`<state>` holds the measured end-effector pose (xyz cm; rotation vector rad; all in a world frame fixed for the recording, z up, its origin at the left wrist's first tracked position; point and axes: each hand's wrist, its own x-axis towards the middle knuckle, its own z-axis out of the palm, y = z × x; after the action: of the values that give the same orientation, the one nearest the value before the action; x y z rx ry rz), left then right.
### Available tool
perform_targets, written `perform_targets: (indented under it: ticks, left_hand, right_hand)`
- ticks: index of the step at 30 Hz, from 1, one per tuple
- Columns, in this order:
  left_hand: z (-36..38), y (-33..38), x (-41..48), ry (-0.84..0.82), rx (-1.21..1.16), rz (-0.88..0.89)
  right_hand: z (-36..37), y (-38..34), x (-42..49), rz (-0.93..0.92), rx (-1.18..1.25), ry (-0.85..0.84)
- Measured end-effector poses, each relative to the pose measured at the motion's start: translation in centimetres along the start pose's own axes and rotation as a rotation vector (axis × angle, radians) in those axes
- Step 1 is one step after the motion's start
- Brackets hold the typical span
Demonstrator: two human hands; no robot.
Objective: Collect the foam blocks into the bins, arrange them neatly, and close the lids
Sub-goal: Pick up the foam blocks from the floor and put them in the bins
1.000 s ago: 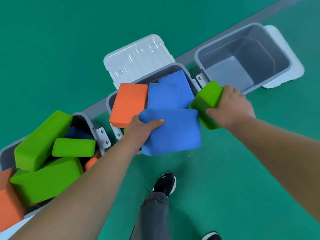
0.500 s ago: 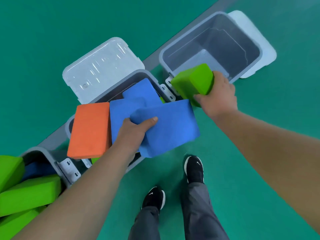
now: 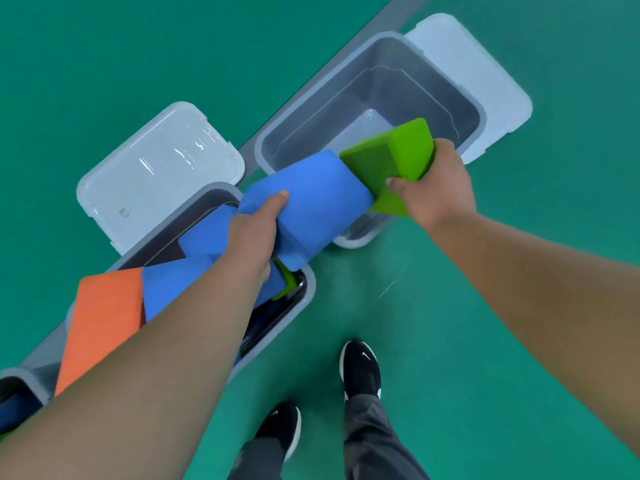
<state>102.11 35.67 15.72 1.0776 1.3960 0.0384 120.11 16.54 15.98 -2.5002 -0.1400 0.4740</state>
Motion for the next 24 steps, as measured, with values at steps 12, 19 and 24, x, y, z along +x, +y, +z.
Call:
perform_targets:
  ticks: [12,19,24]
  left_hand:
    - [6.4,1.6,8.4,-0.112,0.029,0.035]
    - [5.3,-1.6,9.2,-0.232,0.285,0.017]
    - [4.3,-3.5,8.0,-0.286,0.313,-0.025]
  right_hand:
    - [4.7,1.9,5.8,-0.035,-0.130,-0.007]
    - [7.5,4.6,2.4,-0.037,-0.321,-0.177]
    - [8.2,6.8,-0.8,0.002,-0.345,-0.221]
